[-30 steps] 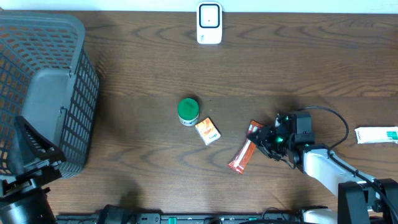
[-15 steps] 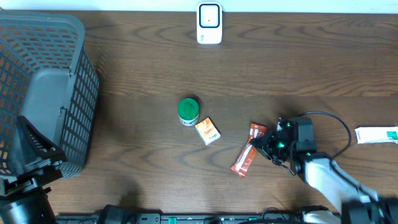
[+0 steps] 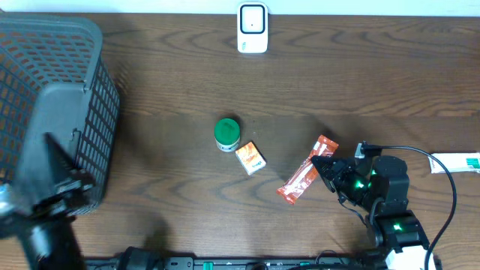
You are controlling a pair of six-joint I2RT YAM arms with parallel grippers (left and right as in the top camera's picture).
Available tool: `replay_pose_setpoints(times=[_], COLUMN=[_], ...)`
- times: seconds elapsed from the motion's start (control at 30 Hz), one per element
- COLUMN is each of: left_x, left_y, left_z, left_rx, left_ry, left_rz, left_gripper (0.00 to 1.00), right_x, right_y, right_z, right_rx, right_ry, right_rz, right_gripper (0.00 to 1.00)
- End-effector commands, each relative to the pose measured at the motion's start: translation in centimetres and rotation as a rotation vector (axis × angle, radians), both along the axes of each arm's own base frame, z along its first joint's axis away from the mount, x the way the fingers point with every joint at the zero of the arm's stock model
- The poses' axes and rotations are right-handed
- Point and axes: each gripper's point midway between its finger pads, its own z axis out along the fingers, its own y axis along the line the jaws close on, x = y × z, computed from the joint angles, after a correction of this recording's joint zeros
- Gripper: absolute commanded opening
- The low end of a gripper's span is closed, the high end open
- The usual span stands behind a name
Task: Scan the item barcode
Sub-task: 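Grasp the red snack bar with the right gripper, then lift the red snack bar toward the white scanner with right gripper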
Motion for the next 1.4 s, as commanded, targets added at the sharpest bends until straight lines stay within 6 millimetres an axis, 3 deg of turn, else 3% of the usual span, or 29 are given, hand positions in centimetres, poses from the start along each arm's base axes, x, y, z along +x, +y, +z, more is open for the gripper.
replay_pose_setpoints(times=[0.0, 0.17, 0.27, 0.43, 0.7, 0.87, 1.1, 1.23, 1.37], left_x=[2.4, 4.6, 5.0, 5.1, 5.1, 5.2, 5.3, 5.3, 5.3], left_y=[-2.4, -2.9, -3.0, -3.0, -3.0, -3.7, -4.0, -4.0, -4.0], left_z=[-2.3, -6.5, -7.3, -7.8, -7.9, -8.2, -8.4, -8.5, -8.6], left_rx=[0.027, 0.044, 0.047, 0.050, 0.051, 0.056, 0.059, 0.060, 0.061], left_ry=[0.028, 0.117, 0.136, 0.152, 0.156, 0.171, 0.178, 0.184, 0.185], left_rz=[-0.115, -0.114, -0.114, -0.114, -0.117, -0.148, -0.160, -0.160, -0.160], left_gripper=[0.91, 0.91, 0.91, 0.91, 0.91, 0.91, 0.91, 0.91, 0.91], right_x=[0.0, 0.4, 0.7, 1.2, 1.9, 3.1, 7.1, 11.6, 17.7], right_y=[0.3, 0.0, -1.3, -1.3, -0.3, 1.1, 2.6, 4.3, 6.2], right_z=[0.6, 3.0, 4.5, 6.3, 6.6, 8.9, 9.4, 11.5, 13.3], right_rx=[0.026, 0.013, -0.040, -0.028, -0.001, -0.079, -0.290, -0.440, -0.626], right_ry=[0.007, 0.007, 0.026, 0.021, 0.015, -0.173, -0.241, -0.319, -0.397], right_rz=[-0.003, -0.024, -0.094, -0.107, -0.061, 0.044, 0.095, 0.130, 0.164], right_gripper=[0.02, 0.02, 0.02, 0.02, 0.01, 0.02, 0.01, 0.02, 0.01])
